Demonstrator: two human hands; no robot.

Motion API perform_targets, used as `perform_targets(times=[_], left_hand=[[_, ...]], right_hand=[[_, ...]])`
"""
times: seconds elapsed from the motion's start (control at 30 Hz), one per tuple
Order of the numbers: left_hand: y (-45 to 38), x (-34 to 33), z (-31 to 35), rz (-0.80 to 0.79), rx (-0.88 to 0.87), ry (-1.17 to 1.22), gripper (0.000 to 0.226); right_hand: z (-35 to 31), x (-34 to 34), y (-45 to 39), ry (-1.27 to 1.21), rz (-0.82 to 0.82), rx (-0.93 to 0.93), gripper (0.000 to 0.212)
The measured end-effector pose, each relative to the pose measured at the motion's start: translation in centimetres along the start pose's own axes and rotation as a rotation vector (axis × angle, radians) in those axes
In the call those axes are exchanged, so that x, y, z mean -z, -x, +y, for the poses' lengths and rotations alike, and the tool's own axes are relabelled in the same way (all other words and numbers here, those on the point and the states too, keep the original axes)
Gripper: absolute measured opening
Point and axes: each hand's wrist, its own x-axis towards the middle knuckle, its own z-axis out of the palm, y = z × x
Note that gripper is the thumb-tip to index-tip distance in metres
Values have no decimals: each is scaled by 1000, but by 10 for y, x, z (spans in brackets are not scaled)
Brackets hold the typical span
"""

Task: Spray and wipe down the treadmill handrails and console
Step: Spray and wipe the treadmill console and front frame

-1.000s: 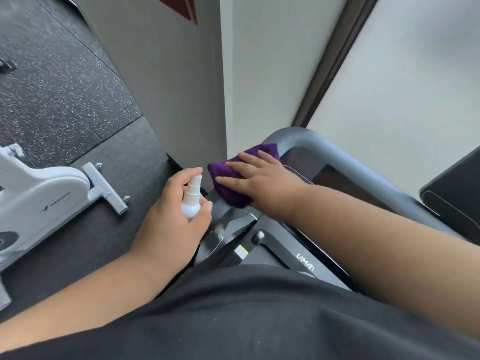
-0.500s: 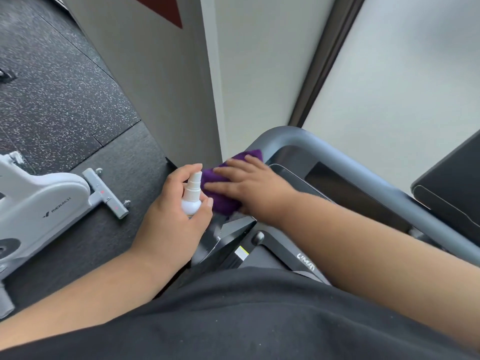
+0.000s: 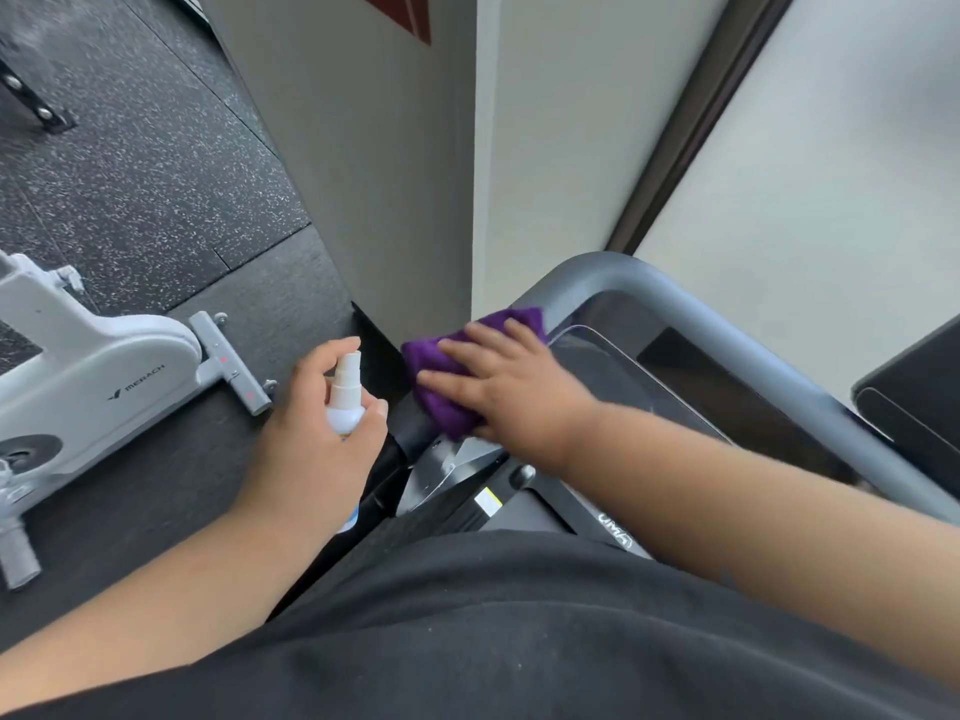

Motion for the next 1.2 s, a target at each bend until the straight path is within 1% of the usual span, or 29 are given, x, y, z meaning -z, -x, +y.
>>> perform_targets(times=[0.1,0.17,0.23,0.3,0.37,0.43,0.47,0.53,0.63,0.7,0.8,0.9,1.07,1.2], left_hand=[[-2,-3,10,-31,-38,7,56],[-6,-6,18,-53,-70,7,58],[-8,-9,25,-73,-104,8,60],[-9,-11,31,-93,-145,25,60],[-10,-14,37,-126,-204,34,62],[-12,-17,44,-168,-253,34,63],[-13,-20,49,-194,-273,32,64],[-15,-29,58,-258,-317,25,63],[-15,-50,76,-377,-400,-3,60],[-12,-68,88,-487,-442,-25,58],[-4,-97,103,-645,-483,-52,59],[6,-122,117,-766,-533,-56,59],[26,-159,142,-868,-623,-67,58],[45,-182,161,-906,-699,-95,59]], right_hand=[[-41,-9,0,-8,22,177,61],[-47,-6,1,29,3,272,54],[-42,2,4,-20,-9,298,54],[-39,9,15,-145,4,256,57],[-37,13,31,-261,22,154,63],[-33,18,50,-349,38,4,63],[-31,22,60,-380,64,-71,62],[-24,28,81,-412,184,-194,60],[-21,34,118,-406,348,-372,54],[-22,34,144,-408,439,-499,51],[-25,31,183,-470,497,-697,60],[-32,26,221,-467,560,-828,63],[-42,18,281,-452,770,-1063,62],[-33,20,330,-358,973,-1280,60]])
